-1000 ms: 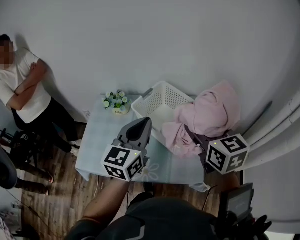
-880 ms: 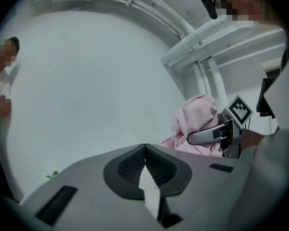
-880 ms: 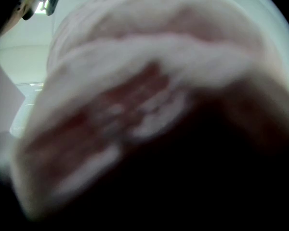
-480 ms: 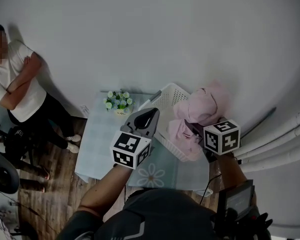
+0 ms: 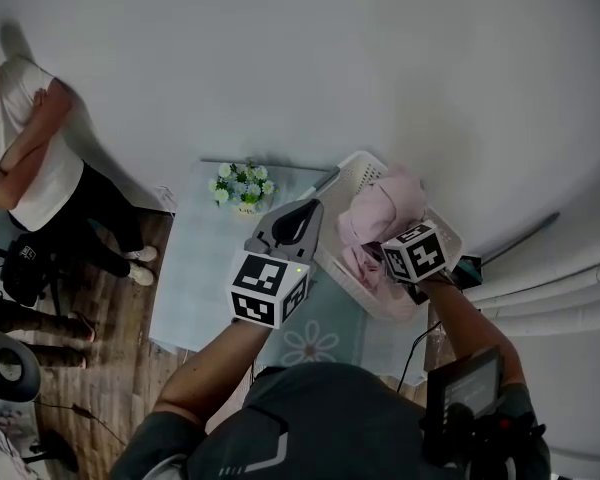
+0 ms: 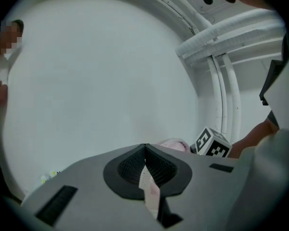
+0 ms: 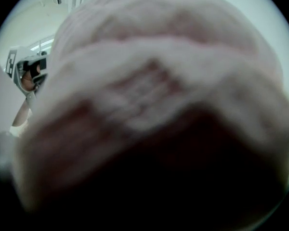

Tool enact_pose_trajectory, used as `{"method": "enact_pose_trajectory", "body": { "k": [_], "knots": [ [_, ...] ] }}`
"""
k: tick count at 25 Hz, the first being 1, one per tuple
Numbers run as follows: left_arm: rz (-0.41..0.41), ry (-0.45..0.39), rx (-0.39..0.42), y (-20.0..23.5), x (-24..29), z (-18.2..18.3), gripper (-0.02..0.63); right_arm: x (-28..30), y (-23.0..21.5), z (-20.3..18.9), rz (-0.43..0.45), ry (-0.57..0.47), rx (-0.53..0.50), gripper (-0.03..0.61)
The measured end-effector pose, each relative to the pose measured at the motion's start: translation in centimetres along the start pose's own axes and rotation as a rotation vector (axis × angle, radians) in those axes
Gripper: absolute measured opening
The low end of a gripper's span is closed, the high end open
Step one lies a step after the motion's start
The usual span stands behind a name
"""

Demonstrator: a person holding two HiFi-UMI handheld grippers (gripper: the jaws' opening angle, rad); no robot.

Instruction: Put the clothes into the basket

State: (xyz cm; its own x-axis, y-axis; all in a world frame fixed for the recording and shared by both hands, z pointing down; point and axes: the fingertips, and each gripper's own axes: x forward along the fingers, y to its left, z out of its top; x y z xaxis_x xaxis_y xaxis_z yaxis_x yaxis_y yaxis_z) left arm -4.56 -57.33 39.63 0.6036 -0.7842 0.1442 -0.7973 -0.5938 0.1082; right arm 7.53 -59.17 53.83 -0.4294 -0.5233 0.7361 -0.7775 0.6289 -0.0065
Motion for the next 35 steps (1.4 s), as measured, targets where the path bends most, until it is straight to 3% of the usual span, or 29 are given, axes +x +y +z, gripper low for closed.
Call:
{"method": "enact_pose_trajectory", "body": {
  "k": [6, 13, 20, 24, 28, 35],
  "knots": [
    [0.047, -0.007, -0.032, 3.0, 0.9, -1.0, 0.009, 5.6, 0.3, -2.5, 0.057, 0.127, 0.034, 0.334],
    [0.028, 0.018, -0.049, 3.4, 1.1, -2.4, 0.009, 8.8, 0.3, -5.8, 0.063, 0.276, -0.047, 0.334],
    [0.060, 0.014, -0.058, 3.9, -0.2, -3.1, 0.009, 10.8, -0.7, -10.1, 0.059, 0.387, -0.016, 0.334],
    [0.069, 0.023, 0.005, 3.7, -0.7, -2.9, 0.009, 11.5, 0.1, -11.1, 0.084, 0.420, 0.013, 0.334],
    [0.055, 0.040, -0.038, 3.6, -1.0, -3.5, 0.009, 12.6, 0.3, -12.2, 0.092, 0.441, 0.011, 0.334],
    [0.073, 0.054, 0.007, 3.7, -2.0, -4.0, 0.009, 13.8, 0.9, -13.5, 0.139, 0.481, 0.036, 0.336]
  ]
}}
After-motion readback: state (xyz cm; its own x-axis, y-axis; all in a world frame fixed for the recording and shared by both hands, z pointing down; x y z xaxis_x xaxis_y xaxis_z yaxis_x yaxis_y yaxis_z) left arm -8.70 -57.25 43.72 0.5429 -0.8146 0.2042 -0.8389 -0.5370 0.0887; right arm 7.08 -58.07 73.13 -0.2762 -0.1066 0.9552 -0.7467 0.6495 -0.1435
